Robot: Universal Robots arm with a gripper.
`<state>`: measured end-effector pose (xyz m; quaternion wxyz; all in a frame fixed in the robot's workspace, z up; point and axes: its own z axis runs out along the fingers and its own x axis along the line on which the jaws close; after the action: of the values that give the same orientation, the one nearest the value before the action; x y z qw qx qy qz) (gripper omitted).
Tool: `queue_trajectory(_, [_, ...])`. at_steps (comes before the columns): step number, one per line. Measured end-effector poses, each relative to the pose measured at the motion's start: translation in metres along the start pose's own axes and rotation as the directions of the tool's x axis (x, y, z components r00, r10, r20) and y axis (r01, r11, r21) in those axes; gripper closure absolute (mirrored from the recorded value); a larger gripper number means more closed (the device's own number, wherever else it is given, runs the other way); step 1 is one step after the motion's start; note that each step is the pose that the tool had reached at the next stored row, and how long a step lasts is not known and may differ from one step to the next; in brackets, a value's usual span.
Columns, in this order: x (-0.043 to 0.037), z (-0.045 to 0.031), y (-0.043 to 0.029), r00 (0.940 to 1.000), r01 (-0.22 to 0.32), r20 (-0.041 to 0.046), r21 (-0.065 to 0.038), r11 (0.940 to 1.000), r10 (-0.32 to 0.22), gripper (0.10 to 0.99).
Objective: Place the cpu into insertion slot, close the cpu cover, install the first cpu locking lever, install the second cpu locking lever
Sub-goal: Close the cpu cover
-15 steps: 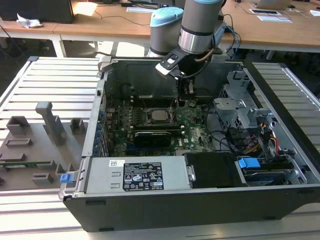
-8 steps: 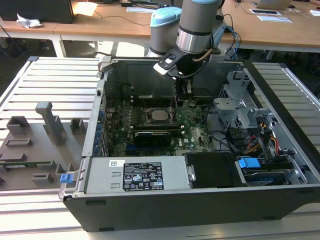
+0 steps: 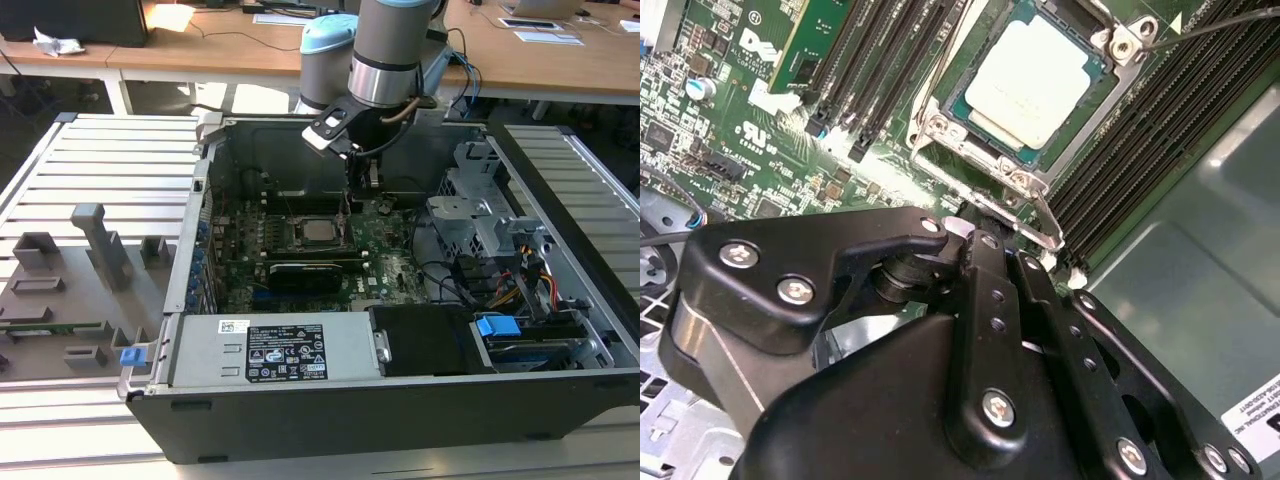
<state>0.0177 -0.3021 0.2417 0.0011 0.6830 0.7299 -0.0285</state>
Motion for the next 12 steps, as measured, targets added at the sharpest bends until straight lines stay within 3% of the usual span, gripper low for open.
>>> queue_trajectory(12, [0.0009,0.0007,-0.0138,1.0,0.0,0.0,0.0,1.0,0.0,0.98])
